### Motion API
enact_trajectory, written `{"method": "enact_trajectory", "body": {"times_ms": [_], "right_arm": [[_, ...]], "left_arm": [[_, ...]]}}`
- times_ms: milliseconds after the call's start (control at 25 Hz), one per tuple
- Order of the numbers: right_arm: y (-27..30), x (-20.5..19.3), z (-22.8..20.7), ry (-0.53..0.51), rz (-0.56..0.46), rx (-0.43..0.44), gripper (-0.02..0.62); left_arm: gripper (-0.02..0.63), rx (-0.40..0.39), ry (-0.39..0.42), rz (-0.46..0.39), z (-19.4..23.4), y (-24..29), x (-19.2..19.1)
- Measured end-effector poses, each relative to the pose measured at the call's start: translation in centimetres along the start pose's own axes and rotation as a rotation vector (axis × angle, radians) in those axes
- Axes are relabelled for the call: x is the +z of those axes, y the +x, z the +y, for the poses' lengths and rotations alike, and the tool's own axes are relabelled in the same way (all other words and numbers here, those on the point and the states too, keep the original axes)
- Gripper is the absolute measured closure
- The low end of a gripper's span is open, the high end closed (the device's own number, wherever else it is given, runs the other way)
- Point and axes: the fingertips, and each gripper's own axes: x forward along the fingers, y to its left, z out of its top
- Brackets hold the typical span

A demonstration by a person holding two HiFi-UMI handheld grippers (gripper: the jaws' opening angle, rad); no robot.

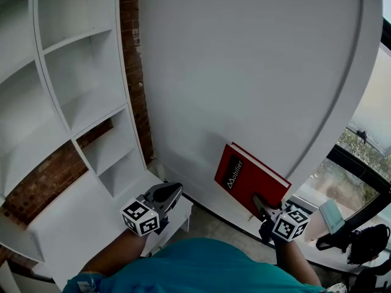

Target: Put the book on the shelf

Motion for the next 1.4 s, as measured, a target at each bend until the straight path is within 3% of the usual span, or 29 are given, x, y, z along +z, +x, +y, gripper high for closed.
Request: {"method": "enact_trajectory", "body": {"times_ms": [360, 480, 640, 840, 1040, 1240, 1400], "right_arm": [[9.4, 9.5, 5.1, 0.226, -0.101, 0.247, 0.423], [13.1, 13.4, 8.6, 0.267, -0.132, 0.370, 0.423], [17.5, 16.9, 11.9, 0.308, -0.151, 0.448, 0.423], [21.5, 22.3, 18.5, 0.106, -0.188, 0.561, 0.423], [24.1, 29.2, 23.6, -0.169, -0.272, 0.565, 0.423], [26.4, 35.6, 28.4, -0.359, -0.339, 0.564, 0.423], [28.3, 38.5, 31.9, -0.524, -0.368, 0.552, 0.423]], "left_arm": [[0.584, 0.178, 0.167, -0.076, 4.6, -5.3, 8.0], [0.584, 0.239, 0.236, -0.094, 5.5, -7.6, 11.2], [0.584, 0.302, 0.302, -0.105, 5.9, -10.4, 14.6], [0.584, 0.376, 0.350, -0.104, 6.6, -13.8, 18.3], [0.584, 0.430, 0.349, -0.128, 7.6, -16.9, 23.4], [0.584, 0.480, 0.356, -0.142, 8.3, -19.7, 29.0], [0.584, 0.511, 0.385, -0.153, 8.5, -21.7, 32.9]]}}
